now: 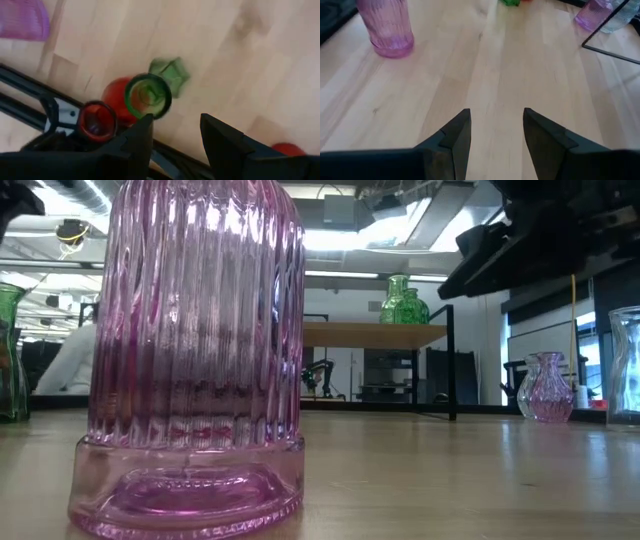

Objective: Sort vases onto shelf
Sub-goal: Put the green vase on the shelf aligned with the other green vases

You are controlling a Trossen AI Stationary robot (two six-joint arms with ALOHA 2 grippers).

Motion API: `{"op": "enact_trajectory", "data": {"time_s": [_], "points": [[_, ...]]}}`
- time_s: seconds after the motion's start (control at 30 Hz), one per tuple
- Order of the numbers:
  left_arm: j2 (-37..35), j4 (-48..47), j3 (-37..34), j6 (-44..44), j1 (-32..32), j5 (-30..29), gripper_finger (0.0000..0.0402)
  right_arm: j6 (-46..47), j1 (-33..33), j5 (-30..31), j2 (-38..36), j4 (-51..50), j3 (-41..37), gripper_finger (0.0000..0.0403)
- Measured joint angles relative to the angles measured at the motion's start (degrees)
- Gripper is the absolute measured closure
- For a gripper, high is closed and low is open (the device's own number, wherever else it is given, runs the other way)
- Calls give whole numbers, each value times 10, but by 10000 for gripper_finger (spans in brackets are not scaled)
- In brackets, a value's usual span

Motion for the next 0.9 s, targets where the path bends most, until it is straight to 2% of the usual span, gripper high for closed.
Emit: {"op": "enact_trajectory", "data": {"time_s": [0.3, 0.5, 0.63, 0.83, 0.9], "points": [[0, 26, -48, 27, 0, -14, 245, -2, 0, 0, 6, 15, 0, 239], [-1, 79, -74, 47, 0, -12, 254, -4, 0, 0, 6, 14, 0, 239], [-1, 81, -77, 50, 4, -13, 288, -6, 0, 0, 6, 14, 0, 239], [-1, 83, -77, 63, 26, -9, 366, -4, 0, 0, 6, 14, 0, 239], [-1, 82, -73, 80, 34, -8, 376, -2, 0, 0, 6, 14, 0, 239]]}}
